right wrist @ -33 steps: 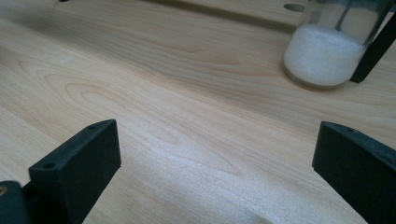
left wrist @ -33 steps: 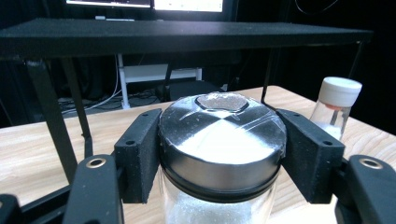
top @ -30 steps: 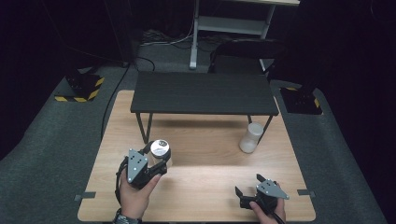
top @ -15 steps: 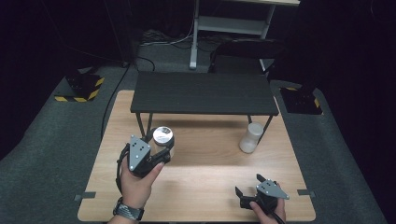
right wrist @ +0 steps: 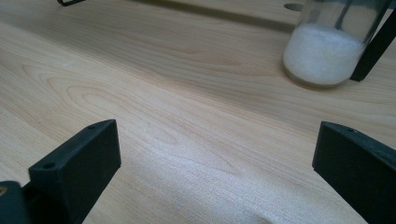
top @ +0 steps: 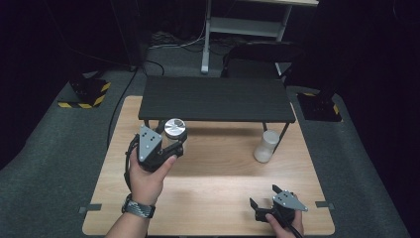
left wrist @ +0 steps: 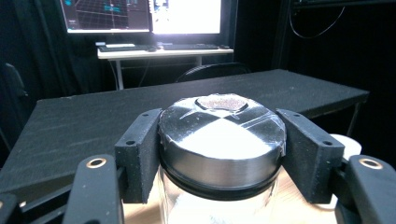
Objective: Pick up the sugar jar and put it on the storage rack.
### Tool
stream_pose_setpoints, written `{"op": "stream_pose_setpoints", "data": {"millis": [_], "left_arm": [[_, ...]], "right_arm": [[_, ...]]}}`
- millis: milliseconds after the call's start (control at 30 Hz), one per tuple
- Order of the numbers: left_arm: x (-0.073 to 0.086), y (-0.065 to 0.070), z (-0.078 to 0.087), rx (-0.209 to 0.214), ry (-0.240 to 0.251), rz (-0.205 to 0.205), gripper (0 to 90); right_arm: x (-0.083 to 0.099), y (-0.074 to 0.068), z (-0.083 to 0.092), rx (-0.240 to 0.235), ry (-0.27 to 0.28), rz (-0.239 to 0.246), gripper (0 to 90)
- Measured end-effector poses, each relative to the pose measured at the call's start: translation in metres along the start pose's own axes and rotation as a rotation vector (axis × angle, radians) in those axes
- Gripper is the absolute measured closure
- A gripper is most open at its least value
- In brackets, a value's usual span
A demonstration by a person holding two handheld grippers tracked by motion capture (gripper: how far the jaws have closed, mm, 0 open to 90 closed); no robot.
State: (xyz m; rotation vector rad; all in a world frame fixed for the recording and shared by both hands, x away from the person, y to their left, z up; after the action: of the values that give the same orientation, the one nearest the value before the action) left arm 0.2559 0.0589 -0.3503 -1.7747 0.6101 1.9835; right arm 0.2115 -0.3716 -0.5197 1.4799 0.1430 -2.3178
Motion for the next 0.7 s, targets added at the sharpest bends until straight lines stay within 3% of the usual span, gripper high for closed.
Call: {"op": "stream_pose_setpoints", "data": {"millis": [433, 700], "left_arm": [[-0.034, -0.014, -0.018, -0.054, 0.006, -0.017, 34.6], [-0.042, -0.02, -0.033, -0.074, 0.007, -0.017, 34.6]], "right_arm": [[0.001, 0.002, 0.0, -0.001, 0.005, -0.008, 0.5], [0.001, 0.003, 0.0, -0.002, 0.007, -0.004, 0.5]]}}
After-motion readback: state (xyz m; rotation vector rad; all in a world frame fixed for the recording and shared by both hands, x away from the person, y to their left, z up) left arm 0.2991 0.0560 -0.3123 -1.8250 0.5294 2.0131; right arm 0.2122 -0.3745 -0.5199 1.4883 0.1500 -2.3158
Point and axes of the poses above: each handheld gripper's, and its own axes: z roughly backward along the jaws, x roughly out of its underside, y roughly to its right, the point moved 10 cm from there along -z, roughly forward along the jaws, and after that the axes turned 11 degrees about x, right-handed, at the moved point
